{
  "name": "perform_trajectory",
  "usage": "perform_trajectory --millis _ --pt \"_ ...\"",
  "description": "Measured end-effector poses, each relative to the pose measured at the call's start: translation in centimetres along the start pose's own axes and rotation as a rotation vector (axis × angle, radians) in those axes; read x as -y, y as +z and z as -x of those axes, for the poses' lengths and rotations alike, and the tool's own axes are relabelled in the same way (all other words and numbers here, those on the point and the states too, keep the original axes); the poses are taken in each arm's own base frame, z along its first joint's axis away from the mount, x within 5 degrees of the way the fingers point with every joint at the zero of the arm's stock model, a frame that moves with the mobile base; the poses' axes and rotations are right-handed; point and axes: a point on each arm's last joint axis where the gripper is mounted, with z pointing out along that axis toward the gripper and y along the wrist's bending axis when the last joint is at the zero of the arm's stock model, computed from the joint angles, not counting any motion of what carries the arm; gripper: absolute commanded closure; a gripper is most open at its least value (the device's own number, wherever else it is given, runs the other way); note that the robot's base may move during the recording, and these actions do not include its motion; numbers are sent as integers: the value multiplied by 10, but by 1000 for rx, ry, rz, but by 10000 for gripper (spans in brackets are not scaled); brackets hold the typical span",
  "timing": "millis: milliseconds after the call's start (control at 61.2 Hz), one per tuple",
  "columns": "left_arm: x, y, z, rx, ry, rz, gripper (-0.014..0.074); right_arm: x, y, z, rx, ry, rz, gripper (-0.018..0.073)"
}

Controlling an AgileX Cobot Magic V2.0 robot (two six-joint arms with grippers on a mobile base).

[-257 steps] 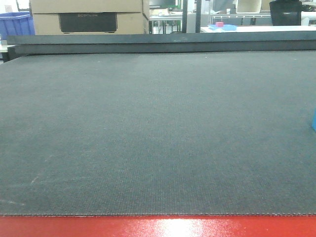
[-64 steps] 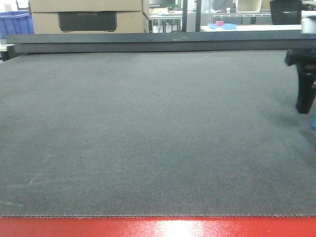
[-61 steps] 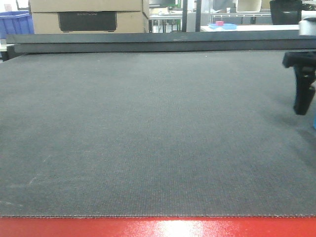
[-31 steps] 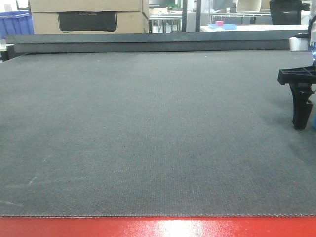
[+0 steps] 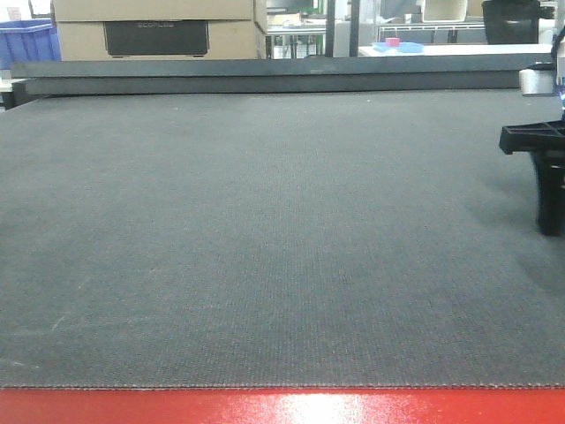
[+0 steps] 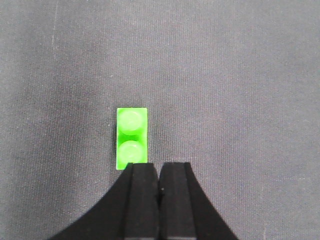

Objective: Grab block from conveyor and place in blue bin
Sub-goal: 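Grasp the green block with left gripper, blue block with right gripper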

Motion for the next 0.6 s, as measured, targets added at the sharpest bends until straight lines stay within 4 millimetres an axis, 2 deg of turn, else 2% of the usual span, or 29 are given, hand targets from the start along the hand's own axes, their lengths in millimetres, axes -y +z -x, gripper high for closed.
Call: perform_trajectory --millis 65,147,261,425,523,605 --pt "0 0 -1 -8 -19 1 707 0 0 0 -4 0 -1 728" --pt "0 2 -2 -35 -44 3 707 0 -1 -1 -11 0 -2 721" --pt "0 19 -2 -117 -50 10 707 0 -10 -4 6 -1 2 721" --pt "-1 58 1 -230 -41 30 699 0 -44 -12 98 -4 25 721" --pt "-5 78 3 -265 -12 73 591 0 -60 -17 141 -7 34 721" --pt "-9 91 5 -278 17 108 432 0 -67 -19 157 -9 38 721"
